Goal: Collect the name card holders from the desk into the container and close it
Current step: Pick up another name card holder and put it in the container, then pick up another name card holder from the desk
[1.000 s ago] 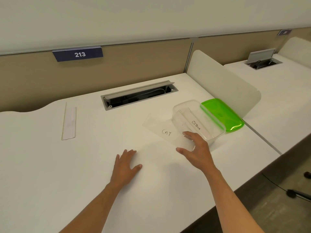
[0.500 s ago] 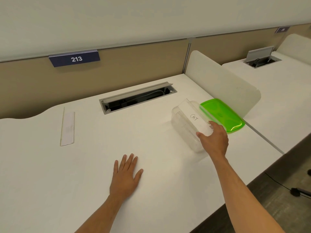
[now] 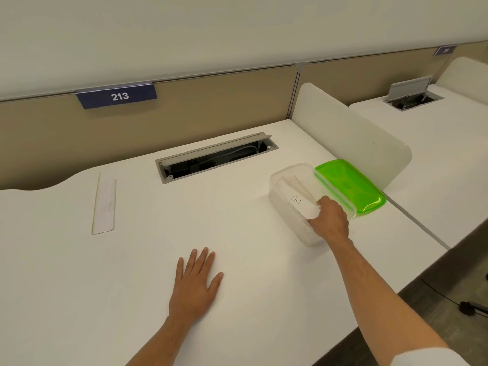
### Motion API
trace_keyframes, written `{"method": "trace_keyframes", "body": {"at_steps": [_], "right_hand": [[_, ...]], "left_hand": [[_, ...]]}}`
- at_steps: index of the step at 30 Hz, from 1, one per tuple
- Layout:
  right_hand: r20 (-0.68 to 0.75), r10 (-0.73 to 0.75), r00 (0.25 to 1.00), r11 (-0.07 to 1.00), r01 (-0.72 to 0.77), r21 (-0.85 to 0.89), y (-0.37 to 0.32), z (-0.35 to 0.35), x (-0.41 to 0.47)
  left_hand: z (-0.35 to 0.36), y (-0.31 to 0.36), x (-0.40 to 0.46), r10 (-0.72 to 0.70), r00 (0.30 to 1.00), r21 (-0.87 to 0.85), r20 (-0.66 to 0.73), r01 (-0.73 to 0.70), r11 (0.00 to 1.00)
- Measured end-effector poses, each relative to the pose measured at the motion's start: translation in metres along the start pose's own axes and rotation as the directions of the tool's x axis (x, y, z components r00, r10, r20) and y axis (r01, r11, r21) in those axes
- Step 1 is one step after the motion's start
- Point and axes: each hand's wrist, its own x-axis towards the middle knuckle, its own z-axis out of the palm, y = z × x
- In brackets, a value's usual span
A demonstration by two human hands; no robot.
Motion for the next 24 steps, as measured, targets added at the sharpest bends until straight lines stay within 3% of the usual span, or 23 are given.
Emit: {"method": "trace_keyframes", "body": {"at_steps": [6, 12, 19, 21, 24], "right_hand": [[0.11, 0.014, 0.994, 0.999, -0.01, -0.036, 0.001, 0.001, 0.007], [0.141, 0.009, 0.99, 0.988, 0.013, -0.155, 0.002, 0.003, 0.009], [0.184, 0.057, 0.981, 0.984, -0.025, -0.177, 0.002, 0.002, 0.012], [0.125, 0.045, 0.991, 0.989, -0.026, -0.146, -0.002, 0.002, 0.008], [-0.083, -0.016, 0.996, 1.0, 0.017, 0.005, -0.02, 0.006, -0.006]], "left_hand": [[-0.002, 0.001, 0.0, 0.0, 1.0, -0.013, -0.005, -0.001, 1.0], [-0.003, 0.002, -0.001, 0.002, 0.999, -0.03, -0.033, -0.003, 1.0], [-0.001, 0.0, 0.0, -0.003, 1.0, 0.006, -0.002, 0.003, 1.0], [-0.001, 0.0, 0.0, 0.001, 1.0, 0.003, 0.002, -0.001, 1.0], [-0.001, -0.001, 0.001, 0.003, 1.0, 0.001, 0.008, -0.003, 1.0]]}}
